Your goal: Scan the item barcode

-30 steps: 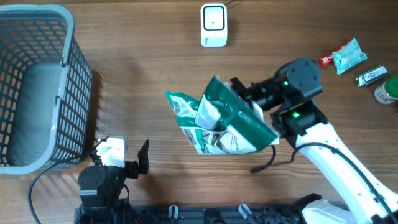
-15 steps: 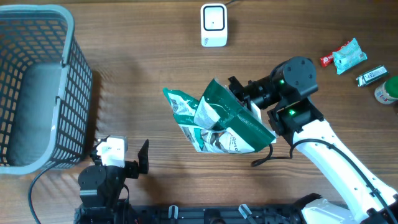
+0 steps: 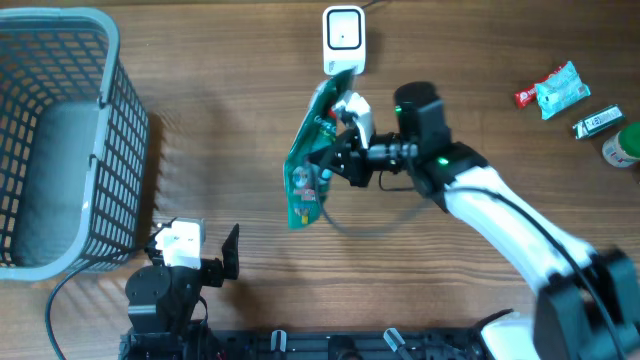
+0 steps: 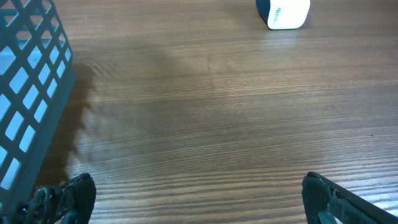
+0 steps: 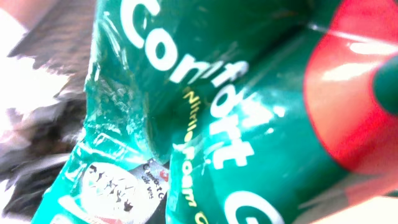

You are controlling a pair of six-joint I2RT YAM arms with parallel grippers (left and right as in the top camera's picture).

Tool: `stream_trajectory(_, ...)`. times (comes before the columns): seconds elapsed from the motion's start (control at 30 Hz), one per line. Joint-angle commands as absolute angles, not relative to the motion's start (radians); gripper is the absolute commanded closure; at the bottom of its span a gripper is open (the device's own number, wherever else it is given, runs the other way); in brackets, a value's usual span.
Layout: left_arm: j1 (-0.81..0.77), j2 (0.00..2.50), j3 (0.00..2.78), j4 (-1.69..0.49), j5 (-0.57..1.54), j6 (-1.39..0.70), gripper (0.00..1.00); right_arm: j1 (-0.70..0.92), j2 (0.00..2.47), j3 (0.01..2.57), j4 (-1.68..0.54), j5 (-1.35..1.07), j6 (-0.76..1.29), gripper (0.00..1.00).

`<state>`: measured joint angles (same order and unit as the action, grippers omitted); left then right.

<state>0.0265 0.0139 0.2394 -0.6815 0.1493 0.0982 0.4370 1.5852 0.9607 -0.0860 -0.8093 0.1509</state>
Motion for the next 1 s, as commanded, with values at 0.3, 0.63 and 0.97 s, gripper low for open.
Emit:
stream_trajectory(0.3, 0.030, 0.007, 0.235, -0.678, 0.144, 0.089, 0.00, 0.430, 1.634, 1.226, -0.802, -0.124, 0.585, 0.00)
stream_trajectory(0.63, 0.030, 0.007, 0.235, -0.678, 0.144, 0.089, 0.00, 0.477, 1.682, 1.172, -0.754, -0.246, 0.866, 0.12)
stream_trajectory(0.97, 0.030, 0.007, 0.235, -0.678, 0.144, 0.089, 0.00, 0.577, 1.944, 1.274, -0.784, -0.171, 1.028, 0.02)
